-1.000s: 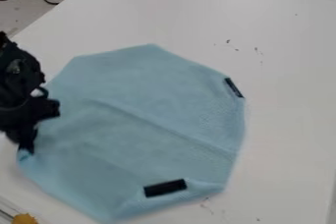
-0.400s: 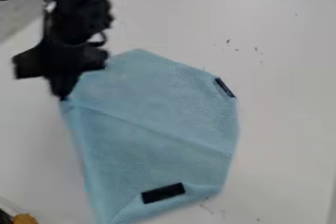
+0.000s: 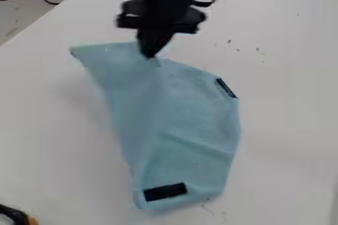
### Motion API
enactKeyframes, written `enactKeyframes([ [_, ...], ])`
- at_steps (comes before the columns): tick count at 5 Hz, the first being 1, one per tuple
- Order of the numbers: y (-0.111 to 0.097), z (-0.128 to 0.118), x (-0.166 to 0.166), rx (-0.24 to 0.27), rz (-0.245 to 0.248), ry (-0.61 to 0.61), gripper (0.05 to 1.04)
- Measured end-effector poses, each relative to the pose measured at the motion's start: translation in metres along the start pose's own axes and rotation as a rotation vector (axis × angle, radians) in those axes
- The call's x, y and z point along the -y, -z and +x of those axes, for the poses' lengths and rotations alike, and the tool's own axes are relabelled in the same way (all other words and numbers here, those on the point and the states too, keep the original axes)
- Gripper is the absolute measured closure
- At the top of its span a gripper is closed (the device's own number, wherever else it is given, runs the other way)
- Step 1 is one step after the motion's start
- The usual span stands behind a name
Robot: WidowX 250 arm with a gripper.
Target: Fold the cloth from bottom right to top left
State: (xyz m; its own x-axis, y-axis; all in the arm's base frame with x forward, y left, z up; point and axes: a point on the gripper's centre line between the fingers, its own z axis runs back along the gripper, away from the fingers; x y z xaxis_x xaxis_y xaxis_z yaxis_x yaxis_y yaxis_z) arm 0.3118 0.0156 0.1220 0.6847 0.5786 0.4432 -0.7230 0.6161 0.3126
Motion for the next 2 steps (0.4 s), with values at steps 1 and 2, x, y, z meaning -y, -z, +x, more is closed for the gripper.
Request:
enactKeyframes([
  [1,-0.004,0.004,0.03,-0.024,0.002,0.051,1.028],
  [2,0.005,-0.001,0.051,-0.076,-0.013,0.078,1.028],
])
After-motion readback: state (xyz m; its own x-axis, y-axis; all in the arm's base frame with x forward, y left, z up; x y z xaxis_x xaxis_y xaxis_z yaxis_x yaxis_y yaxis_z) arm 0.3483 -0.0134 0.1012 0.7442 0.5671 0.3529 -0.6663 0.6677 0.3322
